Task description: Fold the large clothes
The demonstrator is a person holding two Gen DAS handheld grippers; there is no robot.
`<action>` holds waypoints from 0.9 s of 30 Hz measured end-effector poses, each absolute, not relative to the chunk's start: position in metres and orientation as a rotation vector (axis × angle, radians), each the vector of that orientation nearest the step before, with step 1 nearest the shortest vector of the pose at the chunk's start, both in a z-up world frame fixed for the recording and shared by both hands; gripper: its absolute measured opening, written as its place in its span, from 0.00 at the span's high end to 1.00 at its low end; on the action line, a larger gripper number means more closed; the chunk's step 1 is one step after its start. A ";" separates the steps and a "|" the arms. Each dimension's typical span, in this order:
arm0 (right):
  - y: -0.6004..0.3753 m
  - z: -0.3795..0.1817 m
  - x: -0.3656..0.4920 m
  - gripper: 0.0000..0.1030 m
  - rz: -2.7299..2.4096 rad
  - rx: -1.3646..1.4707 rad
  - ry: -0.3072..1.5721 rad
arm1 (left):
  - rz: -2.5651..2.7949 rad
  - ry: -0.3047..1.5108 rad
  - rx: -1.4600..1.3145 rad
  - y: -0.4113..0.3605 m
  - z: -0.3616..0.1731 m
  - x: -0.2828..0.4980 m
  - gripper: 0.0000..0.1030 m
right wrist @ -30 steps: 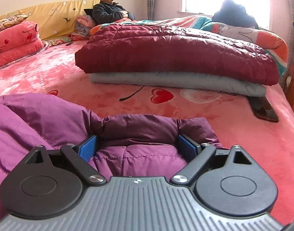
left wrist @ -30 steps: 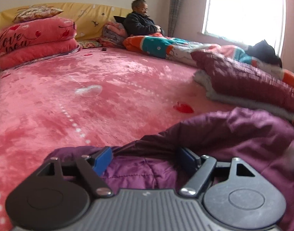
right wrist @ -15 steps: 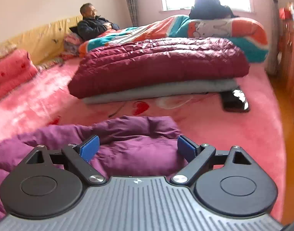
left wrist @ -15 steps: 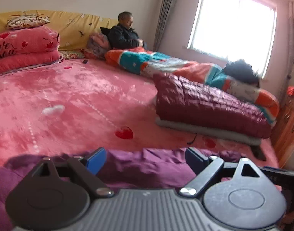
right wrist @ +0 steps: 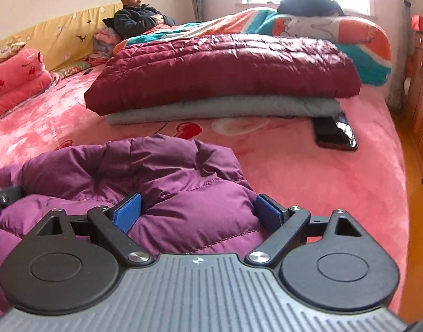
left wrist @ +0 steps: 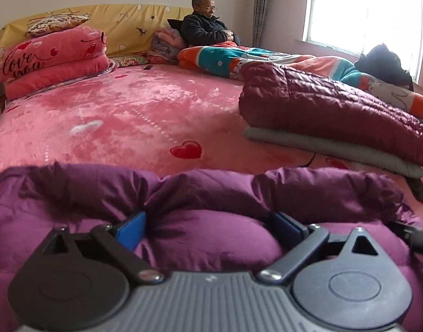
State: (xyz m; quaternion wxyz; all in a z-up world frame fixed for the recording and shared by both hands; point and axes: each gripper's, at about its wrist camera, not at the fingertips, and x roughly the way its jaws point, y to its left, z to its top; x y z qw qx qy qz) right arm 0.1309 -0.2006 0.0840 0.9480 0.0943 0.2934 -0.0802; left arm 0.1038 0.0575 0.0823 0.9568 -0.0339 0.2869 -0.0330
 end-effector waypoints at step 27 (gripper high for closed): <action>-0.185 0.100 0.137 0.00 -0.236 0.165 0.591 | -0.129 0.512 -0.134 0.087 0.105 0.094 0.01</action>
